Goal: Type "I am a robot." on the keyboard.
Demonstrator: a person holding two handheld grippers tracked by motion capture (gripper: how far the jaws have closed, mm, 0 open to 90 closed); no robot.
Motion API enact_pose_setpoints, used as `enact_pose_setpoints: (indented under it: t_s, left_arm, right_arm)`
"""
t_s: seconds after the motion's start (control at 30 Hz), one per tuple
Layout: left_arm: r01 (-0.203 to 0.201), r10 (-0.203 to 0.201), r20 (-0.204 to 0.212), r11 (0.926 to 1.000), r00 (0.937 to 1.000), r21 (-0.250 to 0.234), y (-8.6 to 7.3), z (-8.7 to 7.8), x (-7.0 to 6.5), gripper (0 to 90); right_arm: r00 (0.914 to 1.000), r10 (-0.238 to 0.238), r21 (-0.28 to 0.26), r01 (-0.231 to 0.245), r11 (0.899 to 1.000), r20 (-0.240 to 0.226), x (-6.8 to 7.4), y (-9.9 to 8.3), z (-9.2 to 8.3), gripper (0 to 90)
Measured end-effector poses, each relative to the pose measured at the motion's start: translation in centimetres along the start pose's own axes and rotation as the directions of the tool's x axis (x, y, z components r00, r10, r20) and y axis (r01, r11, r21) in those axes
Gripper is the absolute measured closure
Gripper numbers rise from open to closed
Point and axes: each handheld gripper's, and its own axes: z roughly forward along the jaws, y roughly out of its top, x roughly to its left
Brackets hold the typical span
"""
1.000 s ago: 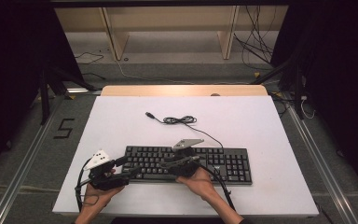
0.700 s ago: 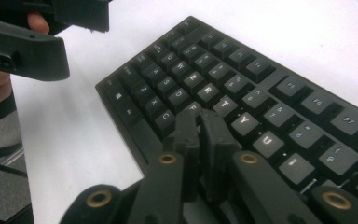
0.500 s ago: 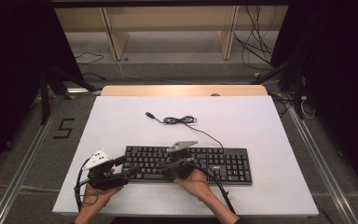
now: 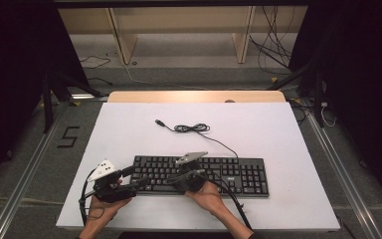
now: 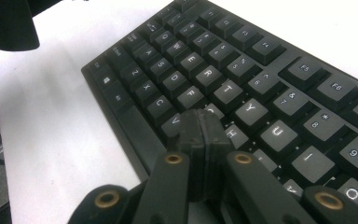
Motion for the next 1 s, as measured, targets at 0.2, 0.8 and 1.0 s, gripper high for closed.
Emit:
enact_pose_setpoints:
  t_s: [0.2, 0.8, 1.0]
  left_arm:
    - [-0.002, 0.002, -0.002, 1.0, 1.0, -0.001, 0.0, -0.01, 0.01, 29.1]
    - [-0.007, 0.007, -0.004, 1.0, 1.0, 0.002, -0.04, 0.06, -0.05, 29.0]
    - [-0.007, 0.007, -0.005, 1.0, 1.0, 0.001, -0.05, 0.09, -0.04, 29.0]
  right_arm:
    - [1.0, 0.001, 0.009, -0.001, 1.0, -0.007, 0.12, -0.09, 0.15, 90.0]
    - [1.0, -0.008, 0.007, 0.008, 1.0, -0.006, 0.23, -0.44, 0.41, 90.0]
    - [0.9997, 0.0, -0.02, 0.0, 1.0, -0.024, 0.11, -0.19, -0.12, 83.5]
